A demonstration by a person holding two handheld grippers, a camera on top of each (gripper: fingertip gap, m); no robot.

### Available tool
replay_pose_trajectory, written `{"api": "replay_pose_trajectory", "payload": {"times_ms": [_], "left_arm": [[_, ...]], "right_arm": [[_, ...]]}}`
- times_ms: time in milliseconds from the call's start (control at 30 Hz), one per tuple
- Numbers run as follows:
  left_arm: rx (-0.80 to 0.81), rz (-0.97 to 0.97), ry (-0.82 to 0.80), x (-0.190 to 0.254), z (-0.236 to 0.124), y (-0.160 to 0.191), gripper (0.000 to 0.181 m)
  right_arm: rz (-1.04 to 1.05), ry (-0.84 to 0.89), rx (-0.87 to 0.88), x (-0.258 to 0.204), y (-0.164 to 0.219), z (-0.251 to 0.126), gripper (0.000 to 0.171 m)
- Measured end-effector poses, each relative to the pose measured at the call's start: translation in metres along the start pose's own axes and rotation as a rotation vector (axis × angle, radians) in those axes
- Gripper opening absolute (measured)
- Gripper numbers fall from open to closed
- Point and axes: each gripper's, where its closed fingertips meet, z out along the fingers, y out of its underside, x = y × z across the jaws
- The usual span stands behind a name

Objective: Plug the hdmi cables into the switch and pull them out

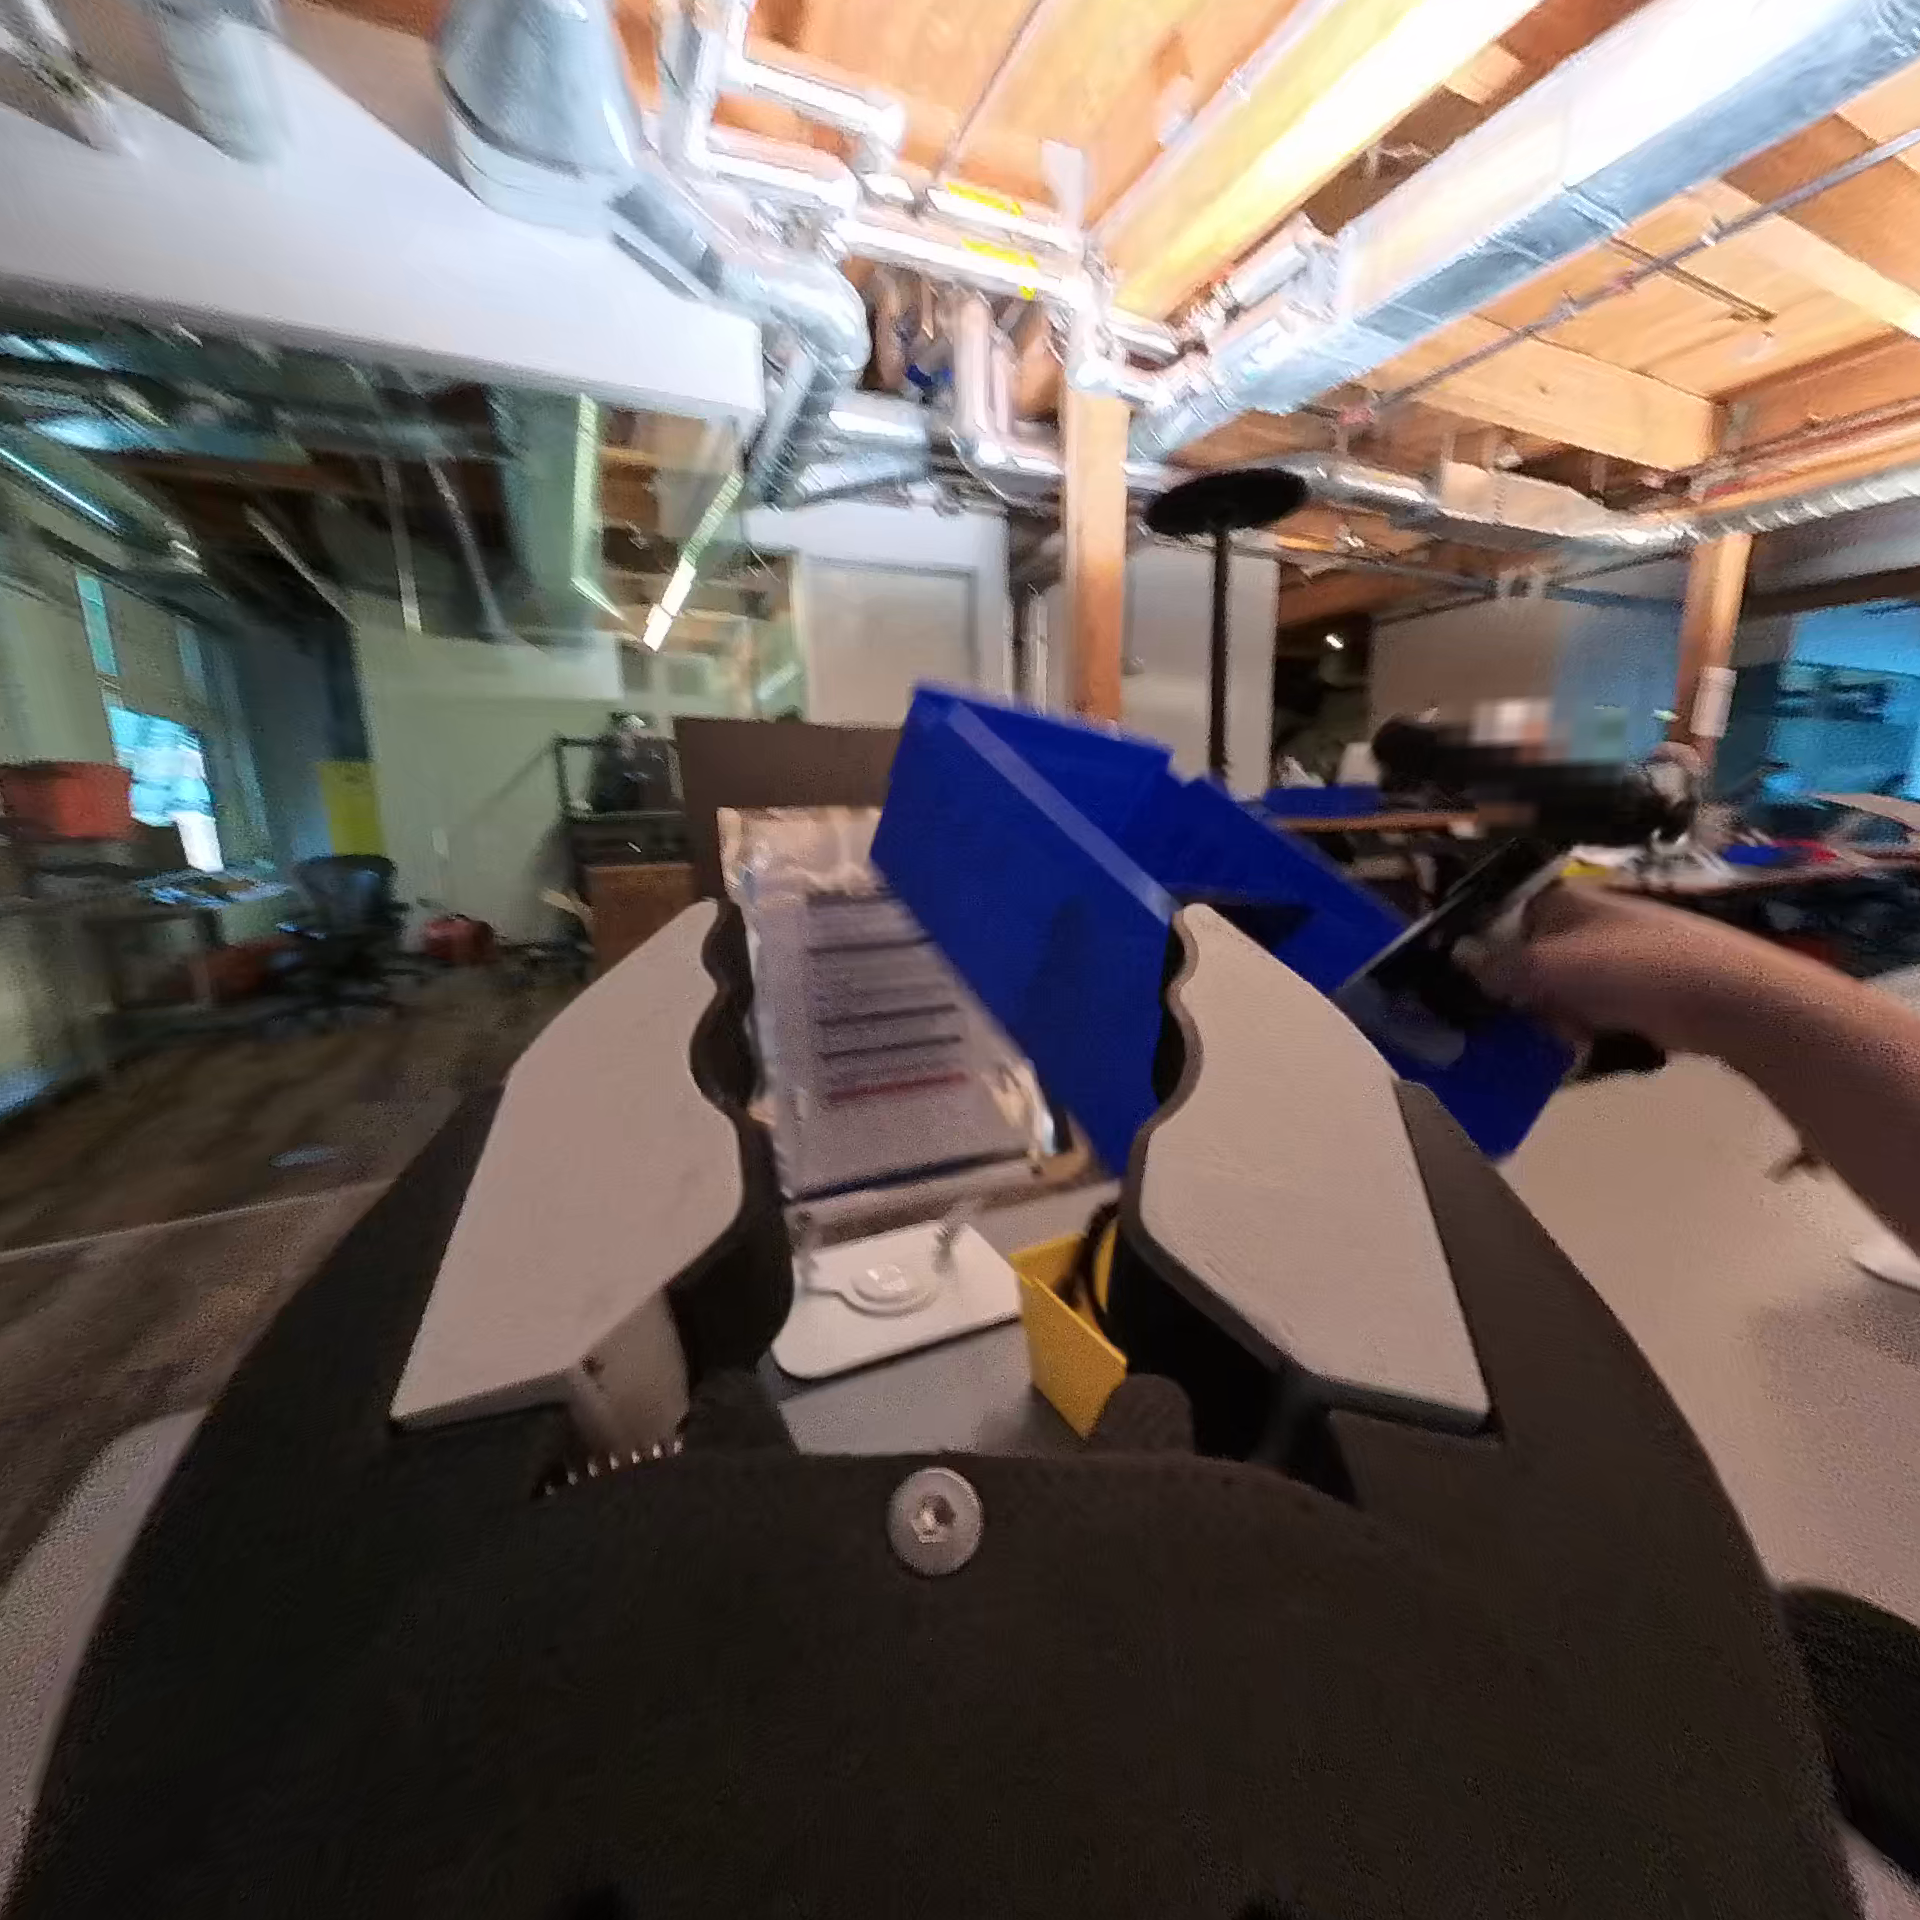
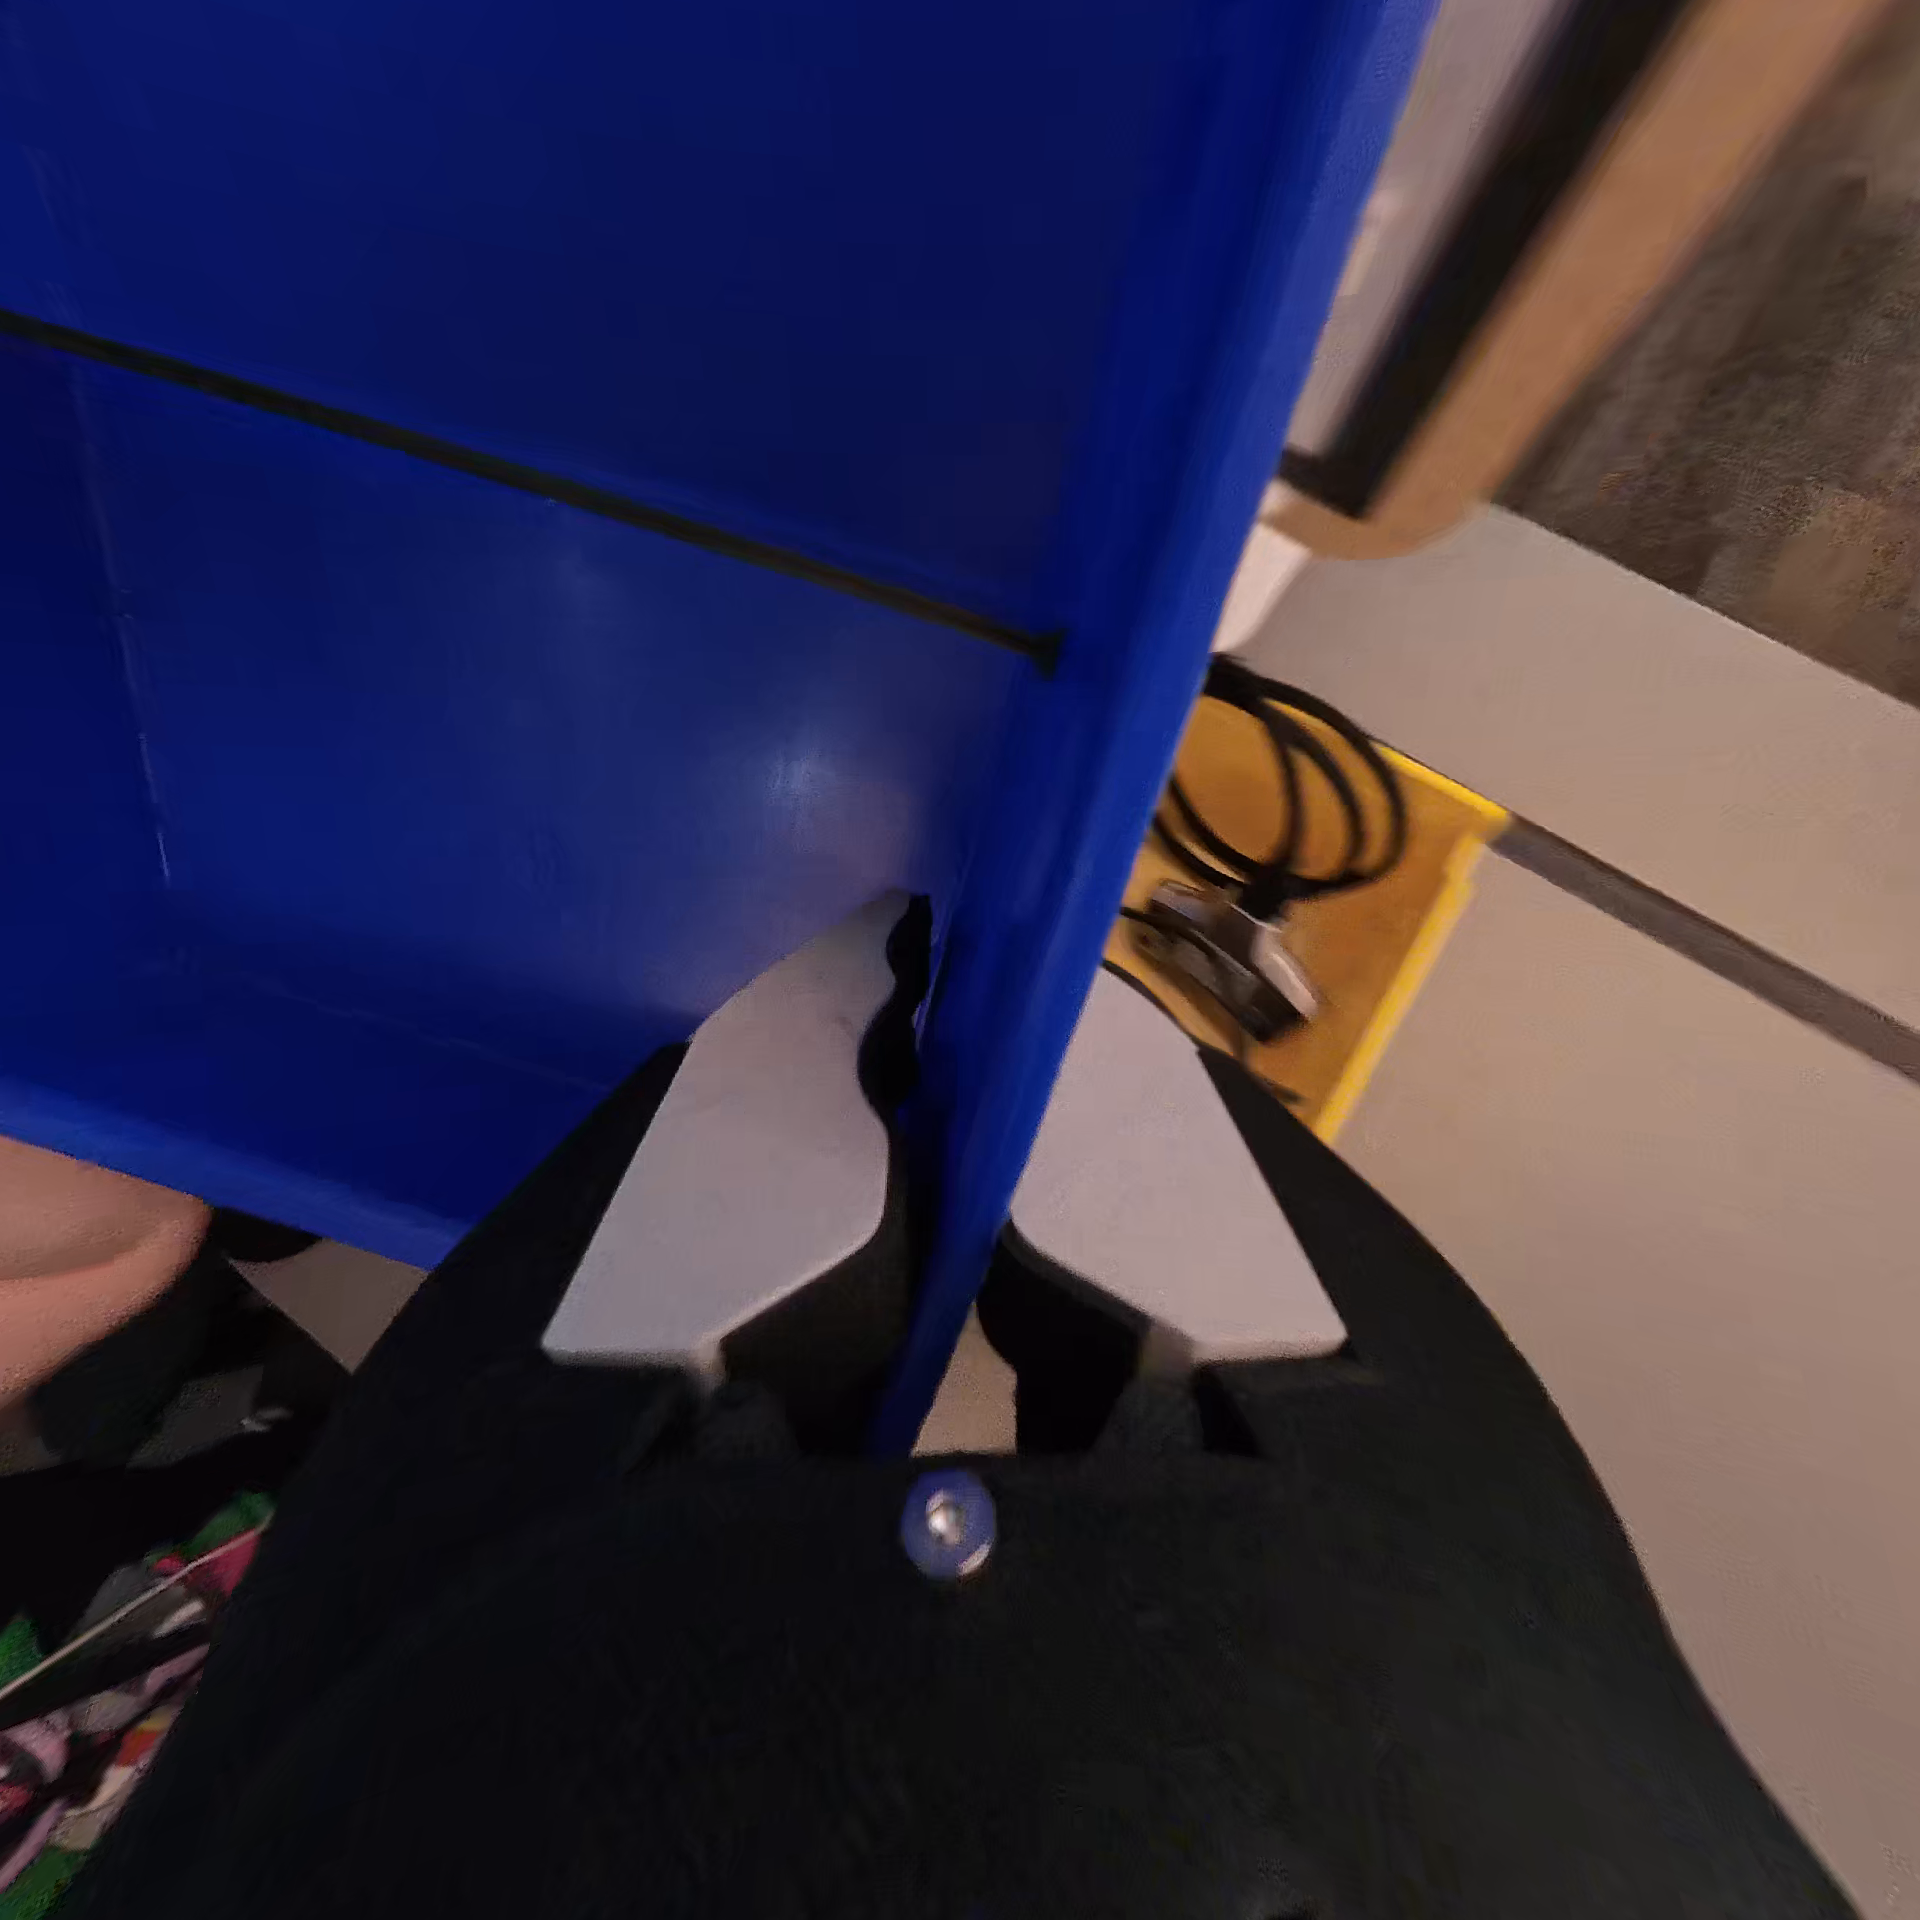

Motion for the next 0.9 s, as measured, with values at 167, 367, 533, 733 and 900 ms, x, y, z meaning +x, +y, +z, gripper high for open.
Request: {"api": "replay_pose_trajectory", "payload": {"times_ms": [167,367,533,733,900], "left_arm": [[-0.35,-0.239,0.304,0.046,0.047,0.082,0.085],[-0.778,-0.406,0.273,0.057,0.116,0.256,0.073],[-0.895,-0.668,0.343,0.094,0.138,0.349,0.05],[-1.101,-0.469,0.333,0.11,0.143,0.41,0.055],[-1.164,-0.366,0.44,0.117,0.136,0.419,0.027]], "right_arm": [[0.258,0.149,0.16,0.114,0.061,-0.089,0.008],[0.47,0.251,0.22,0.198,0.153,-0.1,0.008],[0.511,0.268,0.187,0.238,0.196,-0.08,0.008],[0.528,0.273,0.11,0.265,0.237,-0.043,0.008],[0.512,0.138,-0.068,0.26,0.266,-0.02,0.008]]}}
